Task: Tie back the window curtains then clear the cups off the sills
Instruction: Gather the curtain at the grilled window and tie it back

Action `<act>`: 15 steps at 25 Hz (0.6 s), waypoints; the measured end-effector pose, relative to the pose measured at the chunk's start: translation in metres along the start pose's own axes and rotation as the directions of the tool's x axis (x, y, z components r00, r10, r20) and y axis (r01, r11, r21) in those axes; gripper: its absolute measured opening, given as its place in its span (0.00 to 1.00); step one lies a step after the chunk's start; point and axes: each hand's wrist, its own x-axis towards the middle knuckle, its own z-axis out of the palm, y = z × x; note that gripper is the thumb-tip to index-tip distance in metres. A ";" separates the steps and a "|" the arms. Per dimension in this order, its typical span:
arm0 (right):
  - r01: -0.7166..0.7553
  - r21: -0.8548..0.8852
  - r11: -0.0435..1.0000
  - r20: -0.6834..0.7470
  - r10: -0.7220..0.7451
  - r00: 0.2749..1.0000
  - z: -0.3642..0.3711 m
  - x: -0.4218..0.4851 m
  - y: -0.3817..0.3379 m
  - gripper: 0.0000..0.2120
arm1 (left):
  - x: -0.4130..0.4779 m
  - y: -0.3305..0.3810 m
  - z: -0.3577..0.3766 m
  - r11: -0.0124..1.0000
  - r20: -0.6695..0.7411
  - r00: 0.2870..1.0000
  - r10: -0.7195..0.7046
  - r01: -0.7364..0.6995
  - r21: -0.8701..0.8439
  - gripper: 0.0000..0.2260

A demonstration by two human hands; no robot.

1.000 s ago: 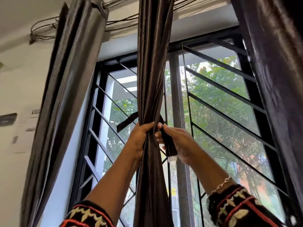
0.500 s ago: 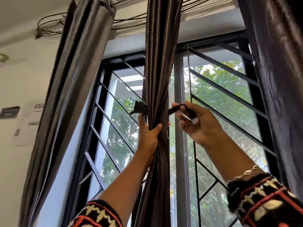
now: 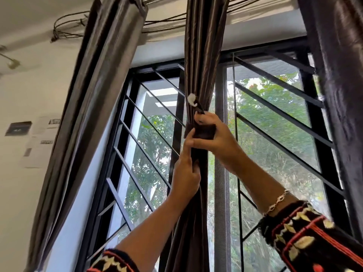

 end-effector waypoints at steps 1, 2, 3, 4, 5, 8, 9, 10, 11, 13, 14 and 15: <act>0.063 -0.149 0.987 -0.041 -0.070 0.997 0.002 0.001 0.003 0.20 | 0.001 0.002 -0.003 0.999 0.033 0.999 -0.001 -0.001 0.044 0.33; 0.110 -0.259 0.960 -0.086 -0.137 0.987 0.003 0.002 0.006 0.15 | 0.002 0.003 -0.005 0.998 0.068 0.998 0.000 -0.004 0.058 0.32; 0.142 -0.320 0.937 -0.118 -0.188 0.975 0.004 0.003 0.009 0.12 | 0.000 0.005 -0.008 1.000 0.095 0.995 0.006 -0.009 0.024 0.30; 0.178 -0.358 0.917 -0.132 -0.238 0.962 0.004 0.004 0.011 0.11 | -0.002 0.008 -0.010 0.999 0.094 0.995 0.009 -0.005 -0.048 0.27; 0.219 -0.386 0.896 -0.128 -0.287 0.949 0.003 0.004 0.011 0.11 | -0.003 0.011 -0.014 0.992 0.048 0.999 0.007 0.000 -0.128 0.25; 0.290 -0.461 0.838 -0.082 -0.366 0.927 0.000 0.002 0.013 0.14 | 0.010 0.022 -0.028 0.995 -0.334 0.939 0.078 -0.096 -0.036 0.19; 0.287 -0.490 0.823 -0.075 -0.368 0.927 -0.001 0.002 0.014 0.15 | 0.020 0.029 -0.033 0.987 -0.402 0.901 0.161 -0.142 0.077 0.20; 0.274 -0.520 0.809 -0.070 -0.360 0.930 -0.002 0.002 0.015 0.17 | 0.032 0.038 -0.038 0.971 -0.383 0.896 0.224 -0.171 0.169 0.20; 0.262 -0.547 0.795 -0.057 -0.348 0.936 -0.003 0.002 0.016 0.19 | 0.044 0.046 -0.042 0.957 -0.294 0.926 0.235 -0.167 0.239 0.20; 0.256 -0.589 0.766 -0.012 -0.326 0.945 -0.006 0.000 0.016 0.22 | 0.066 0.056 -0.047 0.911 0.005 0.995 0.104 -0.097 0.400 0.16; 0.254 -0.599 0.760 0.004 -0.314 0.949 -0.008 -0.002 0.015 0.23 | 0.074 0.060 -0.048 0.892 0.147 0.989 0.006 -0.072 0.446 0.12; 0.241 -0.601 0.762 0.008 -0.296 0.955 -0.009 -0.004 0.013 0.23 | 0.079 0.063 -0.049 0.891 0.249 0.966 -0.067 -0.054 0.452 0.09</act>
